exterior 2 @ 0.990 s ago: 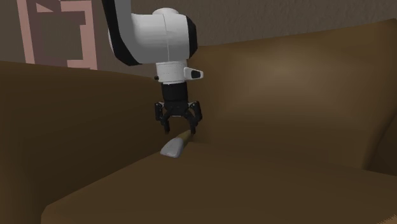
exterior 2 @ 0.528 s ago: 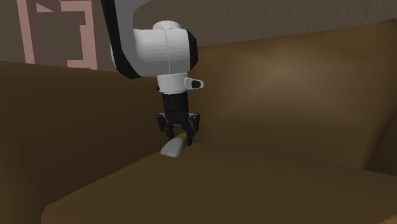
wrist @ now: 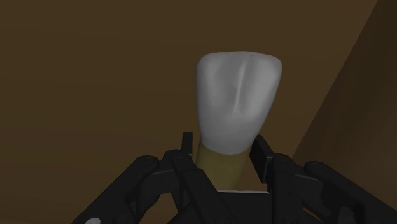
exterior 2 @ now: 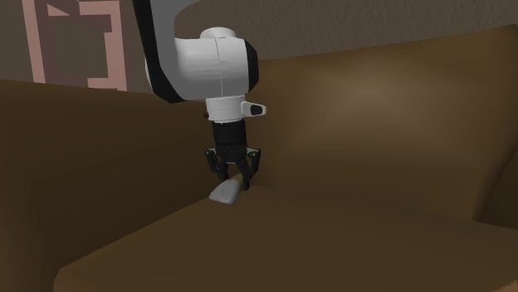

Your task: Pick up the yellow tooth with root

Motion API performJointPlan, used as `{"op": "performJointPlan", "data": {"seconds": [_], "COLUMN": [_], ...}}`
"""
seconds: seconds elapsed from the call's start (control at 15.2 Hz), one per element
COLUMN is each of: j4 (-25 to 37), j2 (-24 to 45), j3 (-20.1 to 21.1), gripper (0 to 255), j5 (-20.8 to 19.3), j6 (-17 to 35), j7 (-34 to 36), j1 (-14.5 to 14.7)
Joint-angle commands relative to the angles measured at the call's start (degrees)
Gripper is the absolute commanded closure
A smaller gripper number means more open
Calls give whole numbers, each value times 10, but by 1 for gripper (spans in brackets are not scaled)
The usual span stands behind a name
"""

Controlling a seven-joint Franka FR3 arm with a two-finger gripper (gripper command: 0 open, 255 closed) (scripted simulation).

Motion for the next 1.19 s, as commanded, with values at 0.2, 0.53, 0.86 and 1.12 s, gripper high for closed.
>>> {"op": "performJointPlan", "data": {"seconds": [0.2,0.53,0.86,1.12], "j4": [17,49,87,105], "j2": [-4,-8,-9,-8], "j3": [1,1,1,1], "gripper": [255,255,255,255], "j5": [1,2,4,4], "j6": [-21,-58,-96,-113], "j7": [-1,-5,-9,-10], "j1": [1,1,1,1]}}
